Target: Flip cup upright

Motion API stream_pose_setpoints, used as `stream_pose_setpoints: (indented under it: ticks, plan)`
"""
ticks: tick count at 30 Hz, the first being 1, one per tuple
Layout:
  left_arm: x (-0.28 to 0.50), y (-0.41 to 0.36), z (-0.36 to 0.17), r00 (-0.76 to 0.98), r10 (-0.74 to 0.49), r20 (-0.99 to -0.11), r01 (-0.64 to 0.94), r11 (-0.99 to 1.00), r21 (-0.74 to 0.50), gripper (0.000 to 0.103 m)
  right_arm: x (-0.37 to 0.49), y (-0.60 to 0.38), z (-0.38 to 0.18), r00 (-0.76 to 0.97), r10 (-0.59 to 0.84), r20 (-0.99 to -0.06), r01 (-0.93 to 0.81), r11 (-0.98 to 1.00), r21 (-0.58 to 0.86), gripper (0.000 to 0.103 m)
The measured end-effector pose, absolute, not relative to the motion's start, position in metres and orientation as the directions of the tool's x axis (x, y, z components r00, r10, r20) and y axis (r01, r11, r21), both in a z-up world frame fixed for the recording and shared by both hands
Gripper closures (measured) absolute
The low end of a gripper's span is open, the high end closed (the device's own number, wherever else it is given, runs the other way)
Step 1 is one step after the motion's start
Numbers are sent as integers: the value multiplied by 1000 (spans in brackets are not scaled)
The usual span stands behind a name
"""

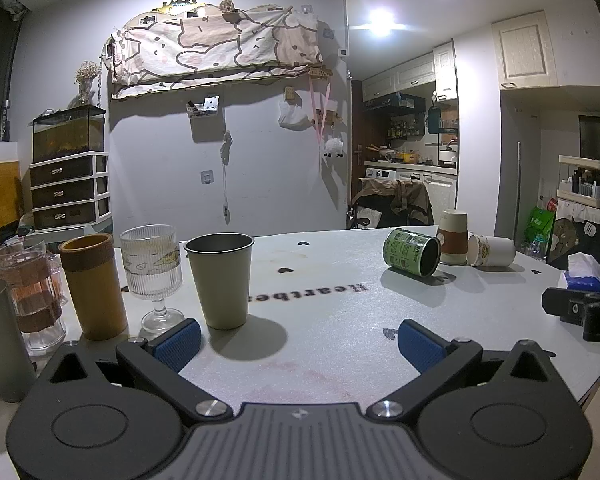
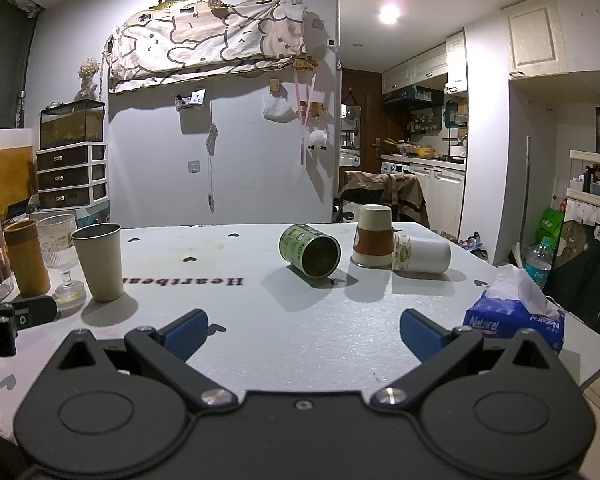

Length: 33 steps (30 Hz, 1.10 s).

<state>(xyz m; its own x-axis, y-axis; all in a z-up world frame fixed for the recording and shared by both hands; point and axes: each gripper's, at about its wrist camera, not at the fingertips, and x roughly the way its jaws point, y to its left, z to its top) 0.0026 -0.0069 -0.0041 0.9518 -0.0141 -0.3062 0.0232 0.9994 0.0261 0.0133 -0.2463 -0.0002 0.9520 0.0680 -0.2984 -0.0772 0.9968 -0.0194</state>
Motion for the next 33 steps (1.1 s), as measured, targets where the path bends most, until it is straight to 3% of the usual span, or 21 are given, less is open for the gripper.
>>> stream_pose_setpoints:
  ticks: [33]
  plan:
    - [-1, -4, -2, 954, -14, -299, 23, 999, 26, 0, 19, -249, -1, 950, 66, -306, -72, 997, -8, 0]
